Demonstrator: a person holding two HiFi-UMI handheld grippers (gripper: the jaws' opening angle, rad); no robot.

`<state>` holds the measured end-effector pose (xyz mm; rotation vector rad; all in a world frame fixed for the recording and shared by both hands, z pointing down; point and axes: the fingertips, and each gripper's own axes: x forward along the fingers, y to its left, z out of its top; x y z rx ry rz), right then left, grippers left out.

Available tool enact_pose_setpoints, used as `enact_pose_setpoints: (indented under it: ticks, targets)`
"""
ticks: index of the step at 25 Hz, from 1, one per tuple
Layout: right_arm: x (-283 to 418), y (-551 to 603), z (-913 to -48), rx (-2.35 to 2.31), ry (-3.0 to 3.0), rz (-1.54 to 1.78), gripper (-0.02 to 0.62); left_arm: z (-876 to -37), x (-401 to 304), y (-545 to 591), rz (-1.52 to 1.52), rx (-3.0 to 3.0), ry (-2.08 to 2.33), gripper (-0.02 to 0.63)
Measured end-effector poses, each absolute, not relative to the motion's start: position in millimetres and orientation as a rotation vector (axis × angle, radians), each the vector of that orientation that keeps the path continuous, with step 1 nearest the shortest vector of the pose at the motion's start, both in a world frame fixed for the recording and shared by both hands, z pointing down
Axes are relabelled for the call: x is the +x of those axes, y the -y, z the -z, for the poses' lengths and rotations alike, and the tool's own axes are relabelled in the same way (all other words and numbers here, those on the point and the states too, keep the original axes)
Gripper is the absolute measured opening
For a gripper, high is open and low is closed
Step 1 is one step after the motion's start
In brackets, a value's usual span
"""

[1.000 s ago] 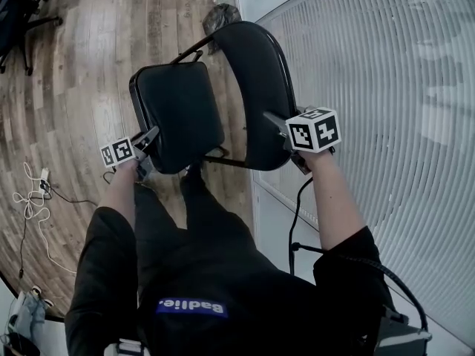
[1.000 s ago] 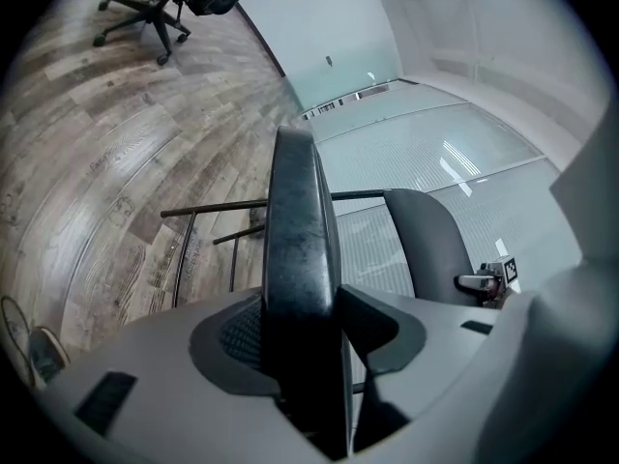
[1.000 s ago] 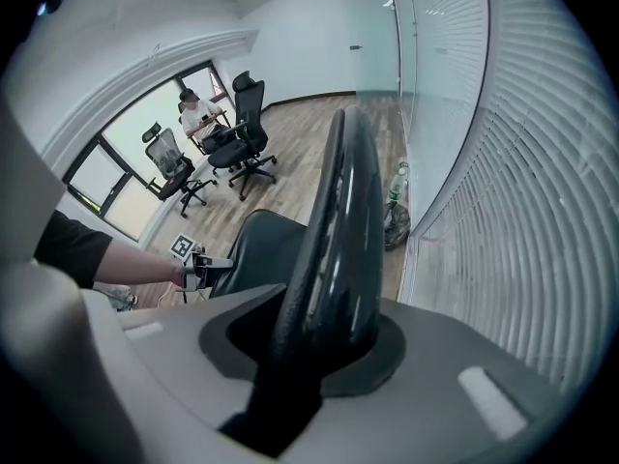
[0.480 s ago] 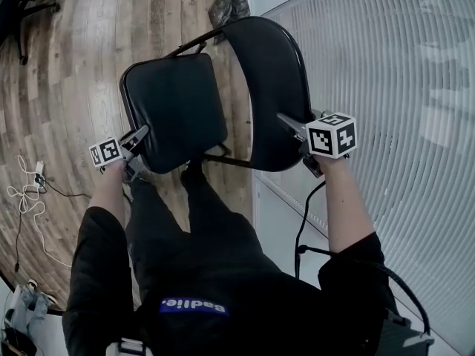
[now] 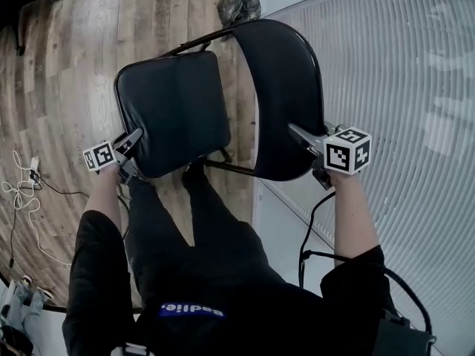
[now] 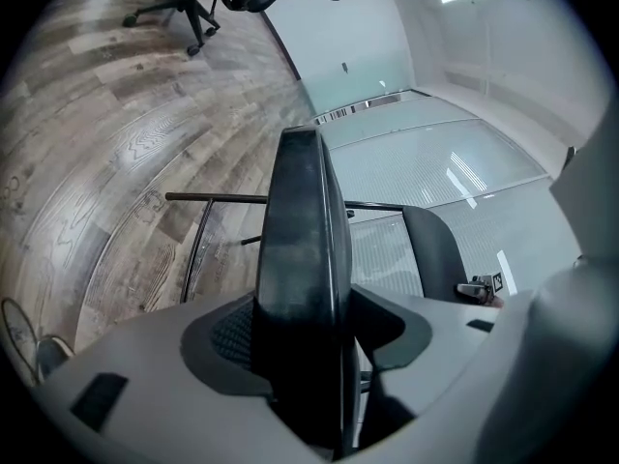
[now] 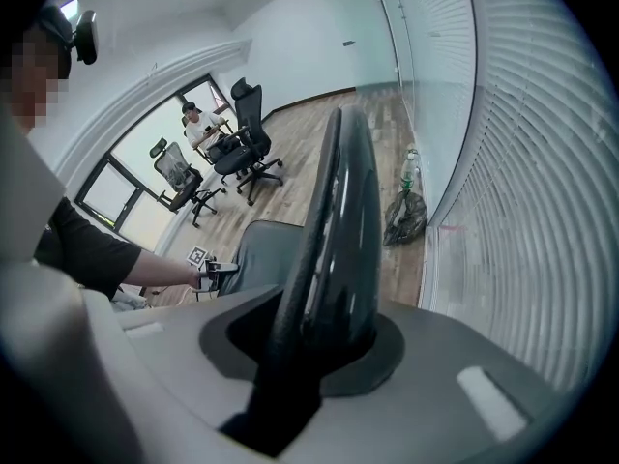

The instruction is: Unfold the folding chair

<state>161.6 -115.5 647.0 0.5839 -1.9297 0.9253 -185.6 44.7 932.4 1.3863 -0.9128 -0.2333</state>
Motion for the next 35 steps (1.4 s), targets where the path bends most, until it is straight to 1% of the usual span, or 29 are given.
enact_pose_setpoints:
  ticks: [12,25,35]
  targets:
    - [144,109,-677,0.568,1.947,-0.958,0.094,-987,-220,-60,0.254,1.369,0.925,0.255]
    - [93,92,-685,0.568,1.934,-0.934,0.092,-1030,-261,-75,0.272,1.365,0.957,0.275]
    - [98,86,-693,0.589,1.942,-0.939,0.094,-1040,-267,-79,0.323,1.392,0.948,0.278]
